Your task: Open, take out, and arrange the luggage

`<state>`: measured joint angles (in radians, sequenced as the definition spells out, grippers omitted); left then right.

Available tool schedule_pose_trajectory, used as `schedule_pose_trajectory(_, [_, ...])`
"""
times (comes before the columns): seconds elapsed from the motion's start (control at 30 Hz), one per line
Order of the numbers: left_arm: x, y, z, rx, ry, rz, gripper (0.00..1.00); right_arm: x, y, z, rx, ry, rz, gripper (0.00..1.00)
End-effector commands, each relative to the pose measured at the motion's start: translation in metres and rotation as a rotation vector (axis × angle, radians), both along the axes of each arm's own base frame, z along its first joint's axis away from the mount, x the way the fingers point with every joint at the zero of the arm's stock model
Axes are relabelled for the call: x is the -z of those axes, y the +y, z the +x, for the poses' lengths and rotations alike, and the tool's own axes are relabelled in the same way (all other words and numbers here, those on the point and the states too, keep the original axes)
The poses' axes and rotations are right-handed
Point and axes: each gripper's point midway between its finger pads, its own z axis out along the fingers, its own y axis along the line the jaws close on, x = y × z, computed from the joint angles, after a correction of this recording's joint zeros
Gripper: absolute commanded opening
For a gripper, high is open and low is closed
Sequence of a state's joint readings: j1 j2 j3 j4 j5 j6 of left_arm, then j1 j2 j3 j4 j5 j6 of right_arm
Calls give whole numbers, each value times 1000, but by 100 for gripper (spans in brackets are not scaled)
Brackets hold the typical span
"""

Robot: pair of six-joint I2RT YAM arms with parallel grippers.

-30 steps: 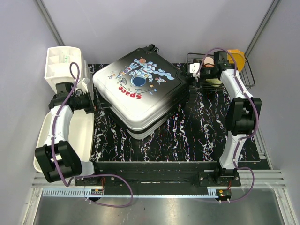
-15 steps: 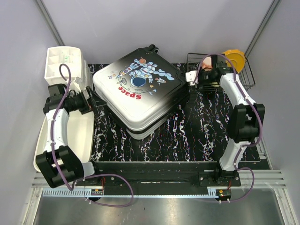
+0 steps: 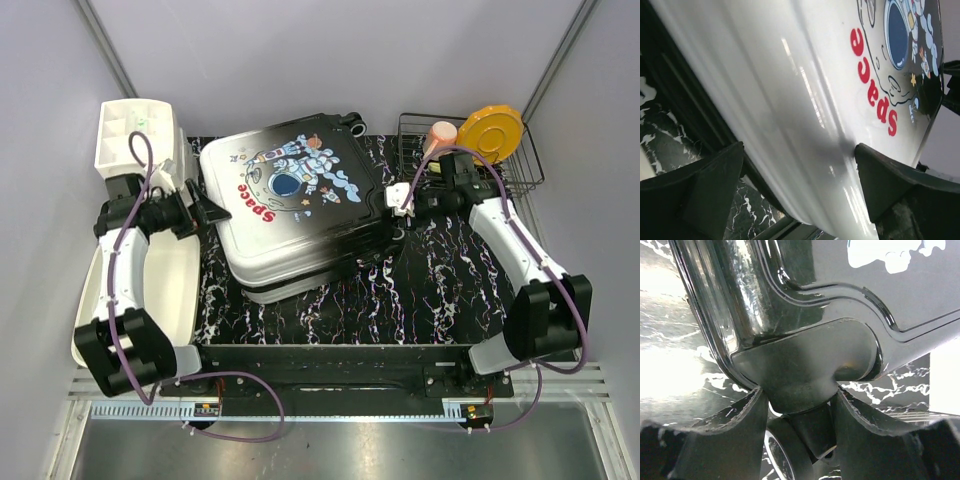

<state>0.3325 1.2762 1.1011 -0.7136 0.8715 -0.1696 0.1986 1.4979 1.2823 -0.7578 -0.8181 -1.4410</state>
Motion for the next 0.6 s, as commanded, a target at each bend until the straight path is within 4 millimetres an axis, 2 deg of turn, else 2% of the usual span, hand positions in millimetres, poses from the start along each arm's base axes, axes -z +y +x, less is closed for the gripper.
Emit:
schedule_pose_trajectory(0.0, [10,-13,27,69,-20,38,94,-3,28,-66,45,294,94,0])
schedule_pose_trajectory(0.07, [6,-17,41,89,-48,49,91,2,35,-76,96,384,94,4])
schedule_pose_trajectory(0.13, [12,-20,61,97,-47,48,88,8,48,-87,107,440,82,4])
schedule_pose_trajectory(0.17, [4,-17,73,90,-71,55,82,10,52,-91,145,497,87,4])
schedule_pose_trajectory(0.2, [13,-15,85,84,-45,47,79,12,57,-94,156,519,85,4])
schedule_pose_trajectory(0.23, [14,-13,93,81,-44,53,75,12,66,-96,162,526,81,4])
schedule_pose_trajectory(0.27, [4,-10,105,79,-73,61,69,14,70,-100,198,581,82,7])
schedule_pose_trajectory(0.3, [10,-8,114,82,-63,61,66,15,74,-101,209,601,83,11])
schedule_pose_trajectory(0.33, [9,-6,120,82,-68,67,65,12,80,-105,203,615,89,19])
schedule_pose_trajectory(0.37, [-1,-4,129,80,-98,80,65,11,83,-107,216,647,98,28])
schedule_pose_trajectory(0.4, [4,-2,135,81,-88,82,65,7,85,-109,214,659,111,32])
schedule_pose_trajectory(0.43, [-4,0,142,81,-114,93,65,-1,90,-111,191,669,140,37])
schedule_pose_trajectory(0.47, [-5,1,145,79,-117,102,65,-11,91,-115,192,673,168,42])
schedule_pose_trajectory(0.5, [-5,2,146,85,-115,108,65,-18,91,-116,190,663,186,53])
schedule_pose_trajectory(0.53, [-11,3,148,87,-131,117,66,-21,90,-116,194,649,203,57])
schedule_pose_trajectory(0.57, [-13,4,149,87,-137,124,66,-34,84,-119,194,599,235,61])
